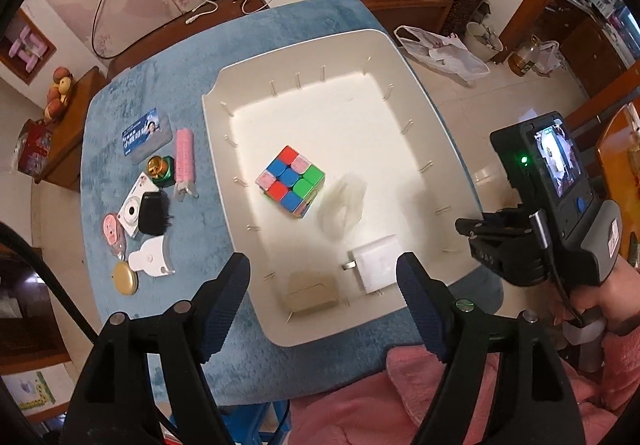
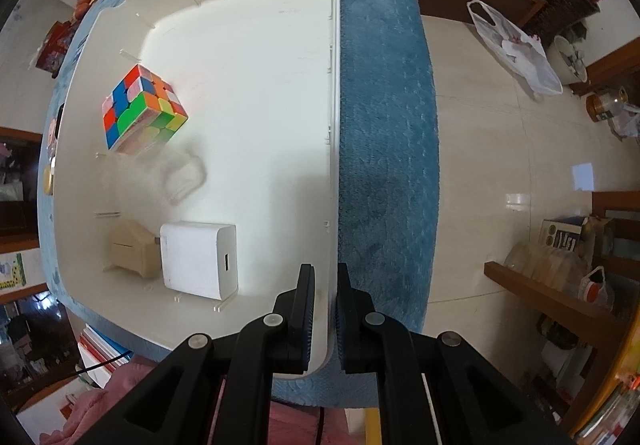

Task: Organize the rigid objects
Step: 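Move the left tool back to the gold round compact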

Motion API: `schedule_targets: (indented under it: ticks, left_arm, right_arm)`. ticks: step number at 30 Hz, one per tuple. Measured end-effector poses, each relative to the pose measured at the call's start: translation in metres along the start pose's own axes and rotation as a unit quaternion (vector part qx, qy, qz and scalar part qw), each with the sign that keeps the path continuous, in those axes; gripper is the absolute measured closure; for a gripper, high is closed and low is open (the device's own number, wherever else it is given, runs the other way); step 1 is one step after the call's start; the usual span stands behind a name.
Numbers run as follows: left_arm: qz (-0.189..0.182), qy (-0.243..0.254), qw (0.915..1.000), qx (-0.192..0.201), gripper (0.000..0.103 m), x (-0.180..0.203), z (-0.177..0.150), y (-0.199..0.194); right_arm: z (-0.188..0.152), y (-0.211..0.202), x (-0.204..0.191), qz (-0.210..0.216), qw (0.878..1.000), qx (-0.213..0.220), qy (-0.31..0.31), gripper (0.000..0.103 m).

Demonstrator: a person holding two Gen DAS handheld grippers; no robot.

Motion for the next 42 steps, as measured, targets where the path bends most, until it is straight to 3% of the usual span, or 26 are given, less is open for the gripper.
schedule_targets:
  ticks: [12,26,37,42]
  left_arm:
    - [-0.002,-0.048,0.9989,-0.003,0.024,-0.063,-0.026,-0.012]
    - [0.011,-0.139,0.99,-0.022,0.024,-0.192,-0.067,-0.023]
    - [0.034,-0.149,0.9882,-0.006,0.024,-0.282,-0.083,-0.022]
    - [0.033,-0.136,0.9899,-0.022,0.024,-0.31,-0.082,-0.011]
  right_arm:
    - [0.001,0.0,-0.004,-0.047,0.998,-0.009,0.046,0.094]
    - [-0.003,-0.001,0.005,-0.041,0.989,-0.01,0.141,0.094]
    - [-0.004,-0.004,-0.004,-0.072,0.987,-0.006,0.141,0.093]
    - [-0.004,-0.005,-0.008,-0.089,0.987,-0.005,0.135,0.092]
Point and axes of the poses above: each gripper's, at about its wrist camera, not at the fingertips, and y roughly the way its jaws point, x to its right, z to its top, the point moved 1 cm from there along y, roughly the way its jaws point, and after that the axes turned 15 degrees about -z, right-handed, at the moved point
